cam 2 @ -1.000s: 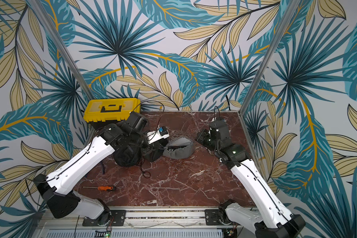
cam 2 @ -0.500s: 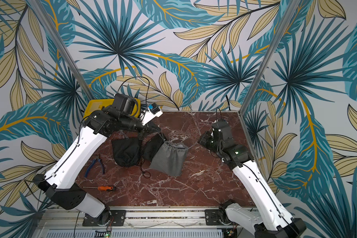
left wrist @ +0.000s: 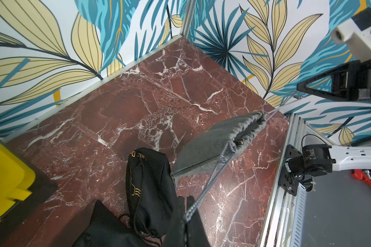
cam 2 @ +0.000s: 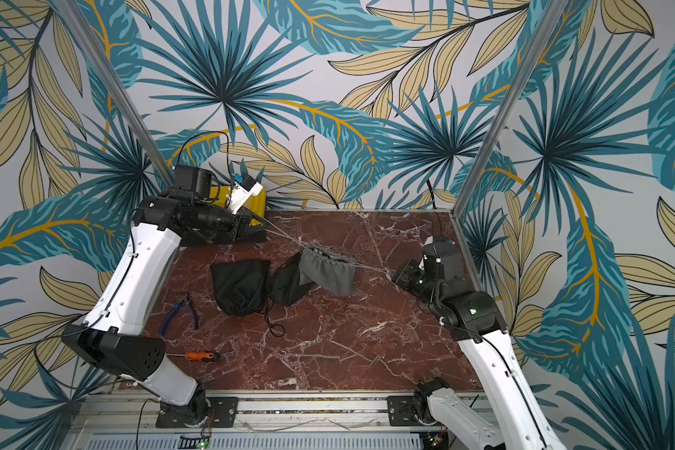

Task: Pack away hair dryers
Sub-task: Pull the drawstrings on both sides of the drawstring bag.

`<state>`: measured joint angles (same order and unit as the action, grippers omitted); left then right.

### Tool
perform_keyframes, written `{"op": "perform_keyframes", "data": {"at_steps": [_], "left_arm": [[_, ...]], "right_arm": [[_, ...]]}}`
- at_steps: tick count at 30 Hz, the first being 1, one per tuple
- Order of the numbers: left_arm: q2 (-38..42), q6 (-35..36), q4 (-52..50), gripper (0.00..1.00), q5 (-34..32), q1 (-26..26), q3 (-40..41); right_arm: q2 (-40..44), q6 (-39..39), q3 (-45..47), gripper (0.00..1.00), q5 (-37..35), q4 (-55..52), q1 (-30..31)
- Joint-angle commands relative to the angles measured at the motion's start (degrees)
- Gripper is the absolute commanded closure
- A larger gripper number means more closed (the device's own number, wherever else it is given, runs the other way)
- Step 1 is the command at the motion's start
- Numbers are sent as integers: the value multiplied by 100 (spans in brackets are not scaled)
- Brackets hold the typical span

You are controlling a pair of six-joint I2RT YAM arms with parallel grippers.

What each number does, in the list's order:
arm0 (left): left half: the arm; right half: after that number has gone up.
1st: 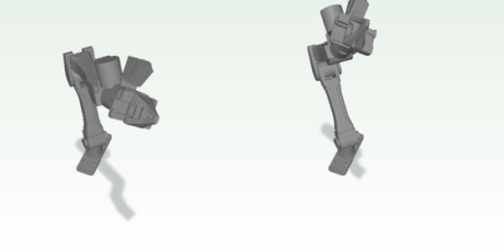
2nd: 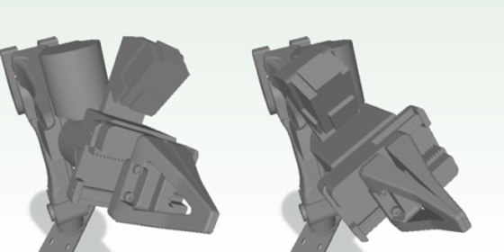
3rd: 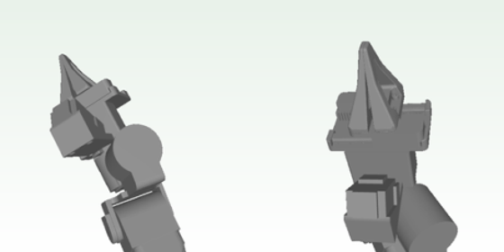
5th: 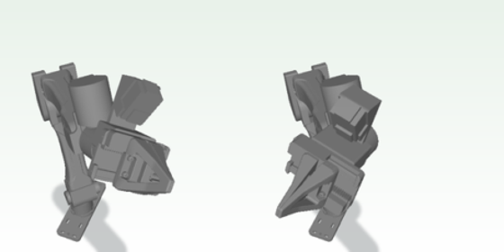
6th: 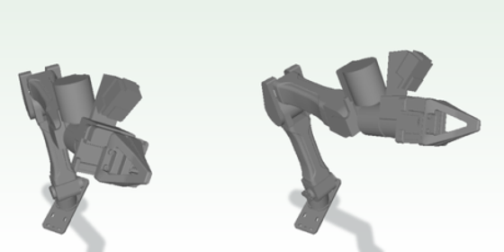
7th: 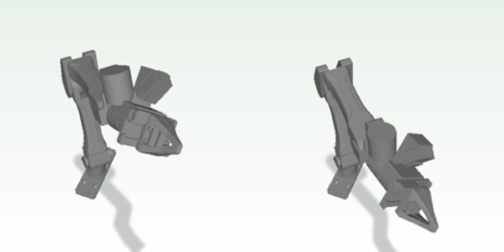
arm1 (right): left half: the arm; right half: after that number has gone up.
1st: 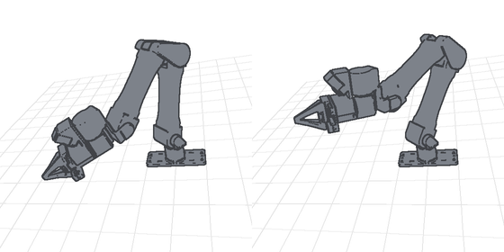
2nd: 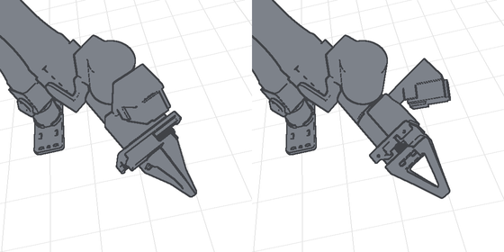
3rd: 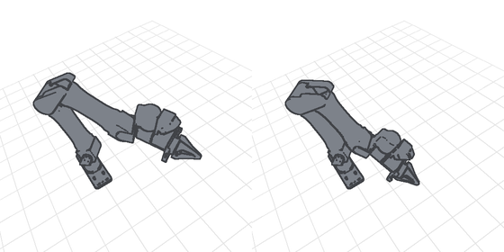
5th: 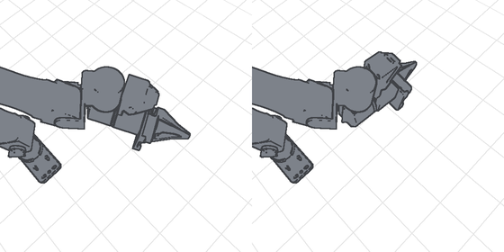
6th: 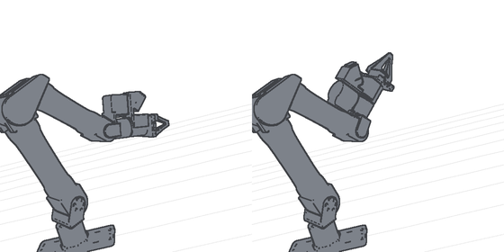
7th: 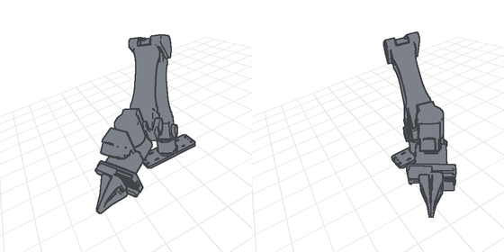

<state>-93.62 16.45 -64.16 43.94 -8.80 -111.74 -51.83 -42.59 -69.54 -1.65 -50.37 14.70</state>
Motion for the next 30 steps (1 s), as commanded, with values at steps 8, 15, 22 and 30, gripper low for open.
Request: {"op": "perform_keyframes", "data": {"at_steps": [8, 15, 22, 30], "left_arm": [[-363, -281, 141, 100, 769, 910, -1050], [-406, -513, 146, 100, 1276, 705, -973], [-457, -439, 141, 100, 814, 109, -1113], [-691, -811, 285, 100, 329, -325, -1879]], "right_arm": [[669, 259, 190, 100, -770, -1129, -567], [428, 246, 231, 100, -116, -664, -644], [102, 205, 193, 100, 240, -194, -674], [89, 52, 53, 100, 365, 154, -713]]}}
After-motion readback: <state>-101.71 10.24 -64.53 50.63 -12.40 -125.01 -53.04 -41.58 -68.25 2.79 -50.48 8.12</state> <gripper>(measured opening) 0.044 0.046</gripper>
